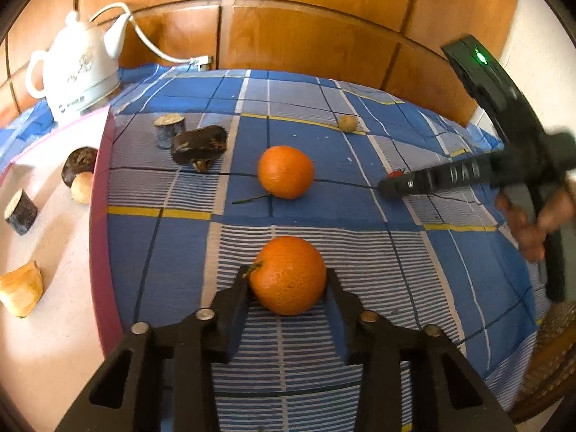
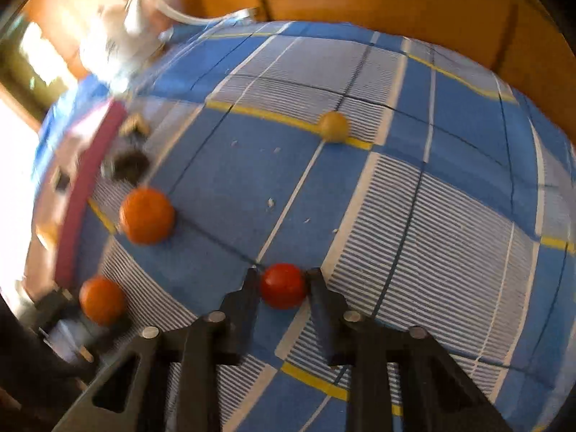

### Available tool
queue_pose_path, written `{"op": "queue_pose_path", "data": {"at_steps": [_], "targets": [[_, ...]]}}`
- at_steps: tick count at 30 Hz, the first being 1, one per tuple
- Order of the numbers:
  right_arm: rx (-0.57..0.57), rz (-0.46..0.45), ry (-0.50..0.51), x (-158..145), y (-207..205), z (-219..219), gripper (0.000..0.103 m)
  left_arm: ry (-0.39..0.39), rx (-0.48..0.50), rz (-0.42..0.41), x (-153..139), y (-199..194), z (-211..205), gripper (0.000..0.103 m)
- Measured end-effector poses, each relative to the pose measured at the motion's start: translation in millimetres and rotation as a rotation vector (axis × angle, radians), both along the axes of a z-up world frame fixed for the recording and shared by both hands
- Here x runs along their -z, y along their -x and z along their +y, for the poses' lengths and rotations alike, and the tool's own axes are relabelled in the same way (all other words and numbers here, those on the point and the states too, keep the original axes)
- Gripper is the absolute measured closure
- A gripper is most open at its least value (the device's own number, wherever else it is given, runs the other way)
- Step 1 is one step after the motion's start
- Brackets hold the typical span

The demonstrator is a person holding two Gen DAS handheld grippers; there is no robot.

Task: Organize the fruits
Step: 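Carry the orange into the pink tray and open the left gripper while the right holds the tomato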

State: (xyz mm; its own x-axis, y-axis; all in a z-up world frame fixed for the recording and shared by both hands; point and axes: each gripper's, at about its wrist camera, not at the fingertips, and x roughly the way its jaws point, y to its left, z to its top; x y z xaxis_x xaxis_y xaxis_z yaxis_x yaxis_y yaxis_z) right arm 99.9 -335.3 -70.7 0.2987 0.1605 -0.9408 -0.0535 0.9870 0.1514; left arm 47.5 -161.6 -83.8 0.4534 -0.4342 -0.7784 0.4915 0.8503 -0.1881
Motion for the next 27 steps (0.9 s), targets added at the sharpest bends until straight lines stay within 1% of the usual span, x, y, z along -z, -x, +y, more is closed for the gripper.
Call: {"op": "queue_pose_path", "data": {"at_steps": [2,7,9,12,15,18,21,24,25,27], "targets": [[-0.003,0.001,0.001,2,1,1,0.077,0.038,-0.009,0.040,-1,-5,6,0.065],[0.000,0.006,-0.027,3,4,-5,0.076,0.056,-0.017,0.076,-7,-4,11,0.065],[0.008,0.006,-0.039,2,4,-9,0.076,0.054,-0.022,0.075,-10,-1,14,0.065],[-0.005,0.001,-0.014,-1,5,-5,0.076,0.058,-0.031,0.062,-20,3,20,0.065],[-0.014,-0.005,0.007,-2,5,-2,0.076,0.064,-0.051,0.031,-36,7,29,0.065],[-0.026,-0.012,0.031,-3,5,2,0.076,0.088,-0.099,0.000,-54,3,48,0.065],[-0.027,-0.014,0.039,-2,3,4,0.076,0.108,-0.198,-0.020,-68,-11,79,0.064],[-0.030,-0.016,0.046,-3,4,4,0.076,0.085,-0.289,-0.030,-70,-27,106,0.064],[-0.031,-0.017,0.048,-3,5,4,0.076,0.080,-0.328,-0.021,-68,-35,118,0.064],[-0.033,-0.018,0.051,-3,5,4,0.076,0.080,-0.370,-0.011,-65,-45,134,0.064]]}}
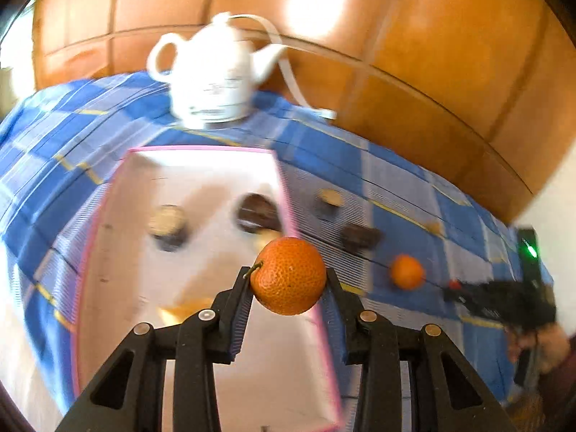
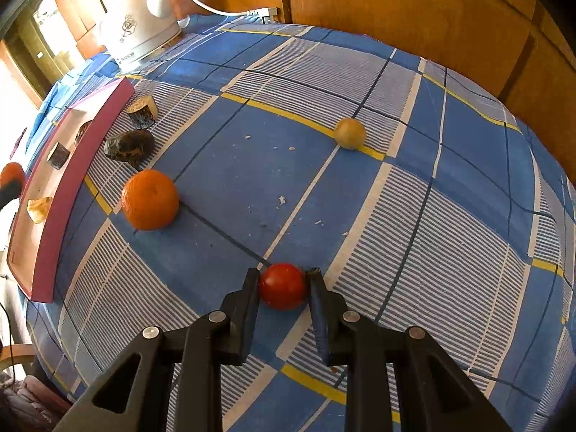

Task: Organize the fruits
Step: 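Carry the orange into the pink tray and open the left gripper while the right holds the tomato, then carry the red tomato into the pink tray and open the right gripper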

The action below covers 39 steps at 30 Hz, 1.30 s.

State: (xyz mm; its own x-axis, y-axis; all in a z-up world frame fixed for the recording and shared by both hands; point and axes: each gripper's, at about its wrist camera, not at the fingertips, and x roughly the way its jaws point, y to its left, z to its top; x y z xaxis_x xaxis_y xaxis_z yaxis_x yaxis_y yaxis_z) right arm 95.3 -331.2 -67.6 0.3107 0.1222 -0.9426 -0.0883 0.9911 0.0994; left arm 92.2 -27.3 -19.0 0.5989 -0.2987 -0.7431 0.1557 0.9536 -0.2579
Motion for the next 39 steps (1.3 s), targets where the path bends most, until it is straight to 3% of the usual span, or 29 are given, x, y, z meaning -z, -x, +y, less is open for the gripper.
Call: {"op": "queue_pose_path", "data": {"at_steps": [9,12,15,19,26,30,39], "targets": [[-0.003,-0.002,0.006,0,1,1,0.076,-0.054,-0.079,0.060,27,-34,26,0.062],[-0.002,-0.001,0.004,0,0,1,0.076,-0.068,-0.093,0.042,25,-33,25,0.047],[-0.002,-0.002,0.006,0,0,2,0.076,-0.091,-0.114,0.017,19,-28,23,0.041],[-0.003,-0.003,0.010,0,0,2,0.076,-0.181,-0.154,-0.024,9,-12,16,0.032],[-0.005,-0.009,0.016,1,1,2,0.076,-0.236,-0.168,-0.096,-5,22,8,0.005],[0.005,-0.010,0.010,1,1,1,0.076,-0.240,-0.162,-0.114,-11,36,4,0.000],[0.015,-0.016,0.020,0,2,2,0.076,-0.239,-0.161,-0.127,-18,50,0,0.000]]}}
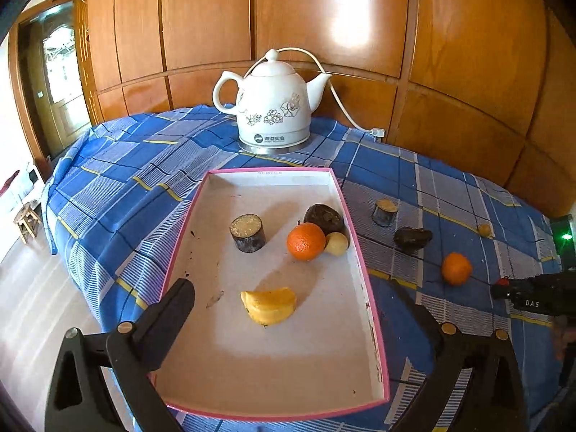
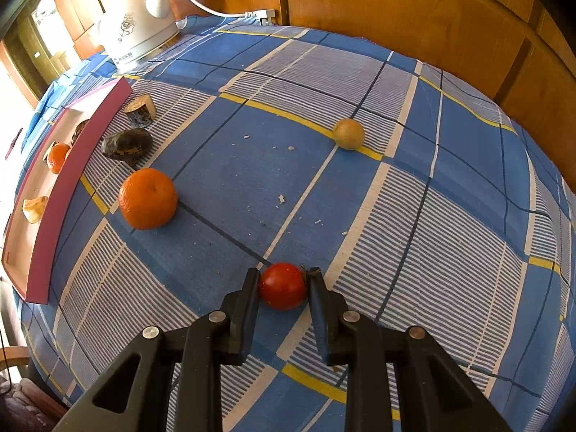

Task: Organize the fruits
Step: 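Carry the red tomato into the pink tray and open the right gripper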

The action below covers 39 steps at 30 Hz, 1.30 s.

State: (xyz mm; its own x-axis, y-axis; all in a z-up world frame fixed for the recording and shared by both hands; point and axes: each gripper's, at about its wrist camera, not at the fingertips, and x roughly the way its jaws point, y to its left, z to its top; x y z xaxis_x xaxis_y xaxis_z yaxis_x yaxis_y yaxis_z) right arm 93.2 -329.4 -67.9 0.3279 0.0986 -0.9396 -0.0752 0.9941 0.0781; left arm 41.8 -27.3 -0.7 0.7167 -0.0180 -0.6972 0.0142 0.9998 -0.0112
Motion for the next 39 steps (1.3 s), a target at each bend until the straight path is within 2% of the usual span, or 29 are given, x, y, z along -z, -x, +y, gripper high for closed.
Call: {"op": "queue_pose_path", "data": {"at_steps": [6,21,30,35,39], "targets": [[-0.009,-0.005,0.008,0,0,1,0.076,-0.012,-0.001,-0.021,-4,7,-3,0.000],[-0.001,-0.022,0.014,0,2,1,0.076,-0.015,-0.023,-0.006,0,6,3,0.000],[0.024,0.002,0.034,-3,-1,6,0.077,-0.013,-0.027,-0.015,1,11,13,0.000],[0.020,-0.040,-0.019,-21,3,21,0.077,0.000,-0.026,-0.007,4,12,18,0.000],[-0.027,-0.090,-0.091,-42,3,50,0.077,0.006,-0.016,-0.007,4,14,18,0.000]]}}
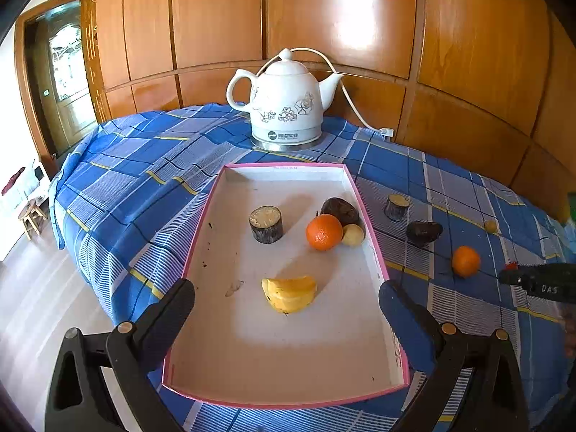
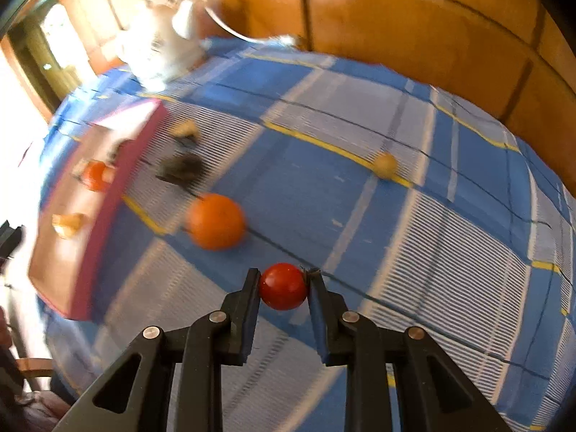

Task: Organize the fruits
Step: 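Carry the red tomato into the pink tray and open the right gripper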

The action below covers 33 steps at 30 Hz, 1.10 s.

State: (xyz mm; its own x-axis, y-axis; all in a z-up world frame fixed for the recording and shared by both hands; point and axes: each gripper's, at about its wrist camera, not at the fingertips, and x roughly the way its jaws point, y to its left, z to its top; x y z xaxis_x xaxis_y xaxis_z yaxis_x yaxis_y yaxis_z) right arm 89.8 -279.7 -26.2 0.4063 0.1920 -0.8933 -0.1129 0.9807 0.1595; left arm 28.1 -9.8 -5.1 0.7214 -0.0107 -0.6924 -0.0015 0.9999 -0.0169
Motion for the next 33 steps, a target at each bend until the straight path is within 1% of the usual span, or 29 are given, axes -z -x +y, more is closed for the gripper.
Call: {"op": "queue_pose_path", "data": {"at_steps": [6,10,15,21,26,30,33], "targets": [[-0.114,-0.058,-0.061,-22,-3,57,0.077,0.012,0.003,-0.005,-2,2,4,0.000],[-0.166,-0.074,-0.088,-28,-5,88,0.077,0.019,-0.009,-0.006,-2,3,10,0.000],[-0.202,-0.080,-0.115,-31,-2,112,0.077,0.023,-0.026,0.005,3,4,19,0.000],[-0.241,-0.083,-0.137,-34,-4,140,0.077,0.051,-0.079,0.016,6,2,39,0.000],[-0.269,-0.073,-0.141,-29,-21,169,0.077,0.049,-0.103,0.023,9,2,50,0.000],[-0.275,-0.043,-0.129,-15,-37,186,0.076,0.049,-0.114,0.036,13,3,57,0.000],[-0.247,-0.025,-0.110,-3,-48,189,0.070,0.051,-0.116,0.039,15,2,59,0.000]]}}
